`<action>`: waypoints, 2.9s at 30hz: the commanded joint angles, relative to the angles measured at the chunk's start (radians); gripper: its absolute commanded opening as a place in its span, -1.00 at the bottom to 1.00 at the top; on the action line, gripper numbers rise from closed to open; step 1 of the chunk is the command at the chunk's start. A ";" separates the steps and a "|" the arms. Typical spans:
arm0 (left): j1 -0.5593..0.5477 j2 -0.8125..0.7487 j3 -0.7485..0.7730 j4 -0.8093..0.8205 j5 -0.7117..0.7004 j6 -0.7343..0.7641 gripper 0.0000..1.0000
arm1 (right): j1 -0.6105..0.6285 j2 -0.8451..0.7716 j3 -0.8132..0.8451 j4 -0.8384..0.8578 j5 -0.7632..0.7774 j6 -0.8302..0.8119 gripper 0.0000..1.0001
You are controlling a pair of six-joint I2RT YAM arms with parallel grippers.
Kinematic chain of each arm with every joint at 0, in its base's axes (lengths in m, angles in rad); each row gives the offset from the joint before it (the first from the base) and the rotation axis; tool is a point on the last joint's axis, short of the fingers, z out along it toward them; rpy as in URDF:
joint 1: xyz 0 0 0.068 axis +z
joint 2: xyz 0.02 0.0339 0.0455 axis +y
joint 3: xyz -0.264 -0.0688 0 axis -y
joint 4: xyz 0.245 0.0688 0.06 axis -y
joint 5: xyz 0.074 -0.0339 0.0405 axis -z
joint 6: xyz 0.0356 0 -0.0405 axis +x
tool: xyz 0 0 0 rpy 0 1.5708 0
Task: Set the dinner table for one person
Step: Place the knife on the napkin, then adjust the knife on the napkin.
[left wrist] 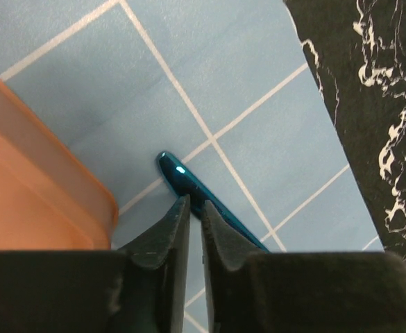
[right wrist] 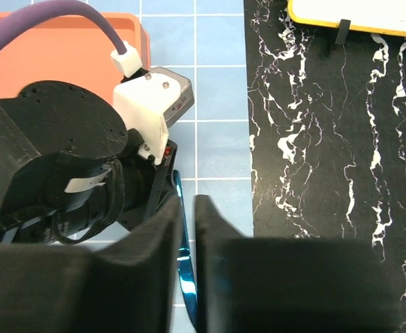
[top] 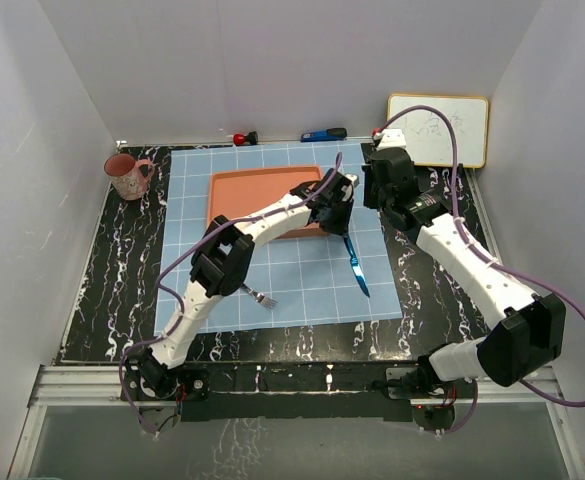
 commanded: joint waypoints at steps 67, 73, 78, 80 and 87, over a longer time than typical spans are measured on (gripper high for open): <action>0.281 -0.596 -0.558 0.104 -0.235 -0.011 0.15 | 0.049 0.228 -0.329 -0.073 -0.193 0.201 -1.00; 0.285 -0.594 -0.566 0.106 -0.232 -0.010 0.15 | 0.050 0.252 -0.320 -0.089 -0.139 0.192 -1.00; 0.289 -0.597 -0.573 0.105 -0.234 -0.010 0.15 | 0.050 0.276 -0.304 -0.117 -0.071 0.192 -1.00; 0.292 -0.601 -0.579 0.105 -0.239 -0.009 0.16 | 0.049 0.286 -0.296 -0.134 -0.038 0.191 -1.00; 0.300 -0.611 -0.595 0.109 -0.241 -0.008 0.16 | 0.048 0.322 -0.255 -0.159 0.079 0.187 -1.00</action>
